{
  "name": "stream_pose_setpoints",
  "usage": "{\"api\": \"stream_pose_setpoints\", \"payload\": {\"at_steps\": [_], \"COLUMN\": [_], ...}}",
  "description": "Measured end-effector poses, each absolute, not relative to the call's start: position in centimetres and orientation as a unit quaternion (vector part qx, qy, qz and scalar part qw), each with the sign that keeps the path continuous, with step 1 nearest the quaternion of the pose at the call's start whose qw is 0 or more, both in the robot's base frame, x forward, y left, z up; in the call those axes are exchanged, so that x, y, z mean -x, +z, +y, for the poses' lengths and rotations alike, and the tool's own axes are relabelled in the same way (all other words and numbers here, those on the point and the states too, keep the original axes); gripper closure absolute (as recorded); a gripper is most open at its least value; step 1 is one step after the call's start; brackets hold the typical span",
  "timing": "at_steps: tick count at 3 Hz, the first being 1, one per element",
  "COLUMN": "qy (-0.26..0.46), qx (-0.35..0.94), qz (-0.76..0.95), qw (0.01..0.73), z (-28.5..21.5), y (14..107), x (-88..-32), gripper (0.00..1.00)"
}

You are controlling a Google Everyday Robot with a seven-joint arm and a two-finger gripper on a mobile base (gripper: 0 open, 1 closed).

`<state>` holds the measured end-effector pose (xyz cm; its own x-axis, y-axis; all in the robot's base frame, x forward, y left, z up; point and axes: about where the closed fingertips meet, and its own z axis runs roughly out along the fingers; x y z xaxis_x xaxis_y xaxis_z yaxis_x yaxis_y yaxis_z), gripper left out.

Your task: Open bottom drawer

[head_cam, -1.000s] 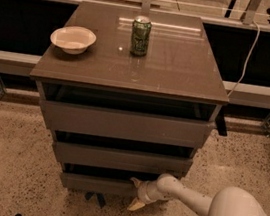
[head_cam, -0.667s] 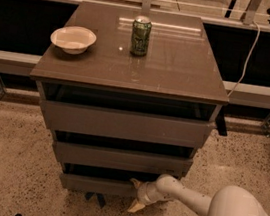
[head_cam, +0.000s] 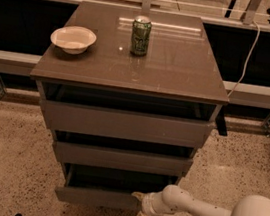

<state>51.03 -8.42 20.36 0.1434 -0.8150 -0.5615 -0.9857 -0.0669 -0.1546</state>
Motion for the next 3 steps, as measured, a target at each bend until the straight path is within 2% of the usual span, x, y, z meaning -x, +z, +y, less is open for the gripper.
{"api": "stream_pose_setpoints", "payload": {"at_steps": [1,2,3], "qy": [0.169,0.167,0.165], "qx": [0.702,0.714,0.73], "qz": [0.633,0.61,0.588], "qw": [0.279,0.3,0.307], "z": [-9.3,-7.6,-5.2], "y": [22.2,23.9,24.7], "x": [-48.9,-49.4,-50.8], "gripper": [0.2,0.03,0.0]}}
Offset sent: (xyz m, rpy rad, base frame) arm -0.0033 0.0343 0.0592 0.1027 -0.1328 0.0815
